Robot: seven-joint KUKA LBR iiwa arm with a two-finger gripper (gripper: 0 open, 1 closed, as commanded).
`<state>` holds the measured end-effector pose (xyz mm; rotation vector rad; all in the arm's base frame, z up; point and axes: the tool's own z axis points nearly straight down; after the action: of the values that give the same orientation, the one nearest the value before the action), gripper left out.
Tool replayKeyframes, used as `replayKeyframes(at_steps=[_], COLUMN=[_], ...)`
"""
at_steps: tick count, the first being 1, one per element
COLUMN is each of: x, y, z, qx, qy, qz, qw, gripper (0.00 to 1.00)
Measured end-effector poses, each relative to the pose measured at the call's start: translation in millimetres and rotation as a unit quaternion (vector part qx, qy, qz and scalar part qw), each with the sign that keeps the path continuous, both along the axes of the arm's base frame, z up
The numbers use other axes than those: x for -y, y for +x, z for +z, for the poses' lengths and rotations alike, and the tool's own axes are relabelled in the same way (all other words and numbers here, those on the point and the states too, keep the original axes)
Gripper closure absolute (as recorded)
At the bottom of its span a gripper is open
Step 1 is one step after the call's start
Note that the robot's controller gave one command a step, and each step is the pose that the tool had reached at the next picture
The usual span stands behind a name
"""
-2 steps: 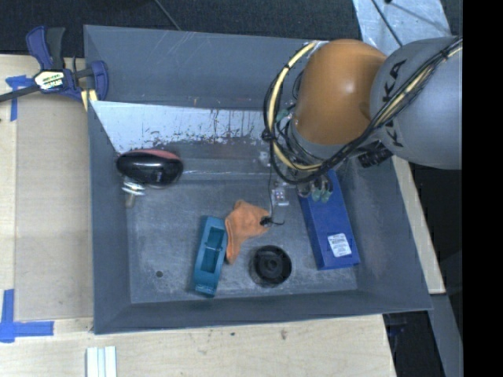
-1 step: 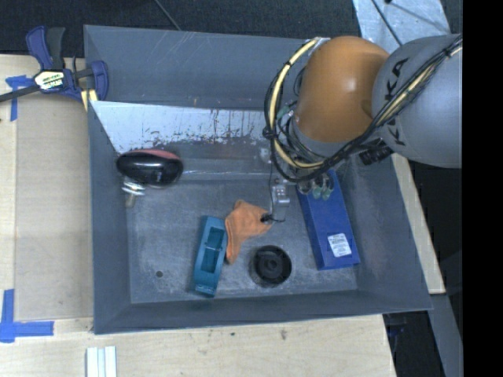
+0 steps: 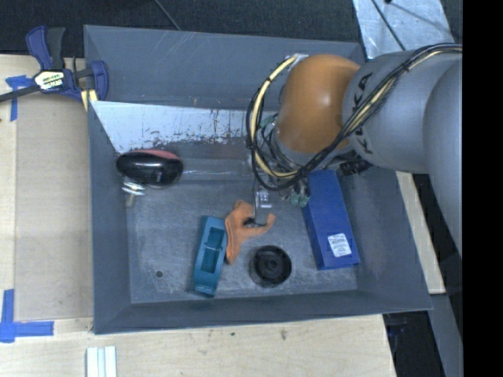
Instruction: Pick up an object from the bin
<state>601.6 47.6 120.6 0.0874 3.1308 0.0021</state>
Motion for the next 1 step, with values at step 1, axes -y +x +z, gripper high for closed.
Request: replayKeyframes(at_steps=[1], x=[-1.2], y=[0.6], z=[-36.7], qx=[-0.006], qy=[0.0], qz=[-0.009], qw=[0.9999], gripper=[0.0])
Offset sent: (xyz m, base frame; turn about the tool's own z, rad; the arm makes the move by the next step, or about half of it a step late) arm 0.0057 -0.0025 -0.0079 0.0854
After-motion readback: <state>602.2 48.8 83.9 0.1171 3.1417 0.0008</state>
